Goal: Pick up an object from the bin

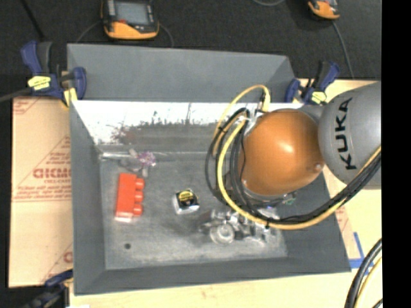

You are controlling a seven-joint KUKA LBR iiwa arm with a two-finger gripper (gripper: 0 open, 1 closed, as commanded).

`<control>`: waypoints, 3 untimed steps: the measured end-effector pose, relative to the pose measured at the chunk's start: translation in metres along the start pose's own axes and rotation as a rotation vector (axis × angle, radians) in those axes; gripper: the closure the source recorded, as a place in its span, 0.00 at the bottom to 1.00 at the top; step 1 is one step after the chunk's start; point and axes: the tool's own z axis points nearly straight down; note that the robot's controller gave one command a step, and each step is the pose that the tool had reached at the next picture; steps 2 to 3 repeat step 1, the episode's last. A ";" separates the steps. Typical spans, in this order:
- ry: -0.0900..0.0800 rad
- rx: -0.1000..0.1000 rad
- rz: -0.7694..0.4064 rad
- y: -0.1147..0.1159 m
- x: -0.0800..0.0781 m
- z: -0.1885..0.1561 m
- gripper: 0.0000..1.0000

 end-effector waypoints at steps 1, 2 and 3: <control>0.000 0.001 0.006 -0.001 0.000 -0.028 1.00; 0.000 0.001 0.006 -0.001 0.000 -0.028 1.00; 0.000 0.001 0.006 -0.001 0.000 -0.028 1.00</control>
Offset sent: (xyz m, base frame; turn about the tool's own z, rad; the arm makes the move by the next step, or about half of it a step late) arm 0.0000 0.0002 0.0268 0.0000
